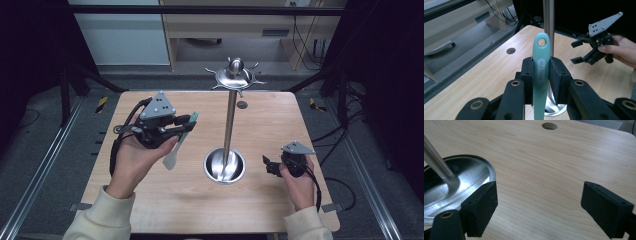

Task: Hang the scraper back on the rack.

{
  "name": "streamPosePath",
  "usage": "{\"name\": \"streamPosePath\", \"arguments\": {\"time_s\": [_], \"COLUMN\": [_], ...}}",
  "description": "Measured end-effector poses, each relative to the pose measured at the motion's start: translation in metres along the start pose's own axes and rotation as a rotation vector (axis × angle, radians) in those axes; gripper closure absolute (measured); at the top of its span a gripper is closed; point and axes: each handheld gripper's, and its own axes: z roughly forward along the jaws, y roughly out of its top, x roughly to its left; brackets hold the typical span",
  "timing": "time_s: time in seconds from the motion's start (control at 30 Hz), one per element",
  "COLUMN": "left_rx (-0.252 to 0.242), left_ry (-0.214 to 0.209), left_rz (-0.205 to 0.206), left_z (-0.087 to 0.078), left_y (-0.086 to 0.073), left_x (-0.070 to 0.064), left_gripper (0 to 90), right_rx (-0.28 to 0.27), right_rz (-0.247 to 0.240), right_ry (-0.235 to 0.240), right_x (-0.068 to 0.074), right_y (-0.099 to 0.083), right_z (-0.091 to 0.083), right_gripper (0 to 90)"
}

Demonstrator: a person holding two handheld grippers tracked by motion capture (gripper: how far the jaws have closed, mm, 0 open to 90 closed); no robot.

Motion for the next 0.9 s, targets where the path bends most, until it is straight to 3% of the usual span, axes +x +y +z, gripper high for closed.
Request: {"name": "streamPosePath", "arguments": {"time_s": [0.2,0.4,0.9], "left_rx": [-0.045,-0.059,-0.09], "left_ry": [0.009,0.02,0.027], "left_rz": [-0.027,-0.018,0.013], "left_z": [-0.015,-0.022,-0.018], "left_y": [0.006,0.012,0.032], "left_x": [-0.002,-0.004,-0.012], "left_gripper": [74.2,74.2,74.2], "right_rx": [-0.007,0.016,0.041], "right_rz": [0.04,0.085,0.093], "right_ry": [-0.03,-0.057,-0.043], "right_x": [-0.001,-0.003,-0.002], "right_y": [0.001,0.001,0.001], "right_z": [0.0,0.002,0.004], "right_gripper": [5.2,4.1,5.8]}}
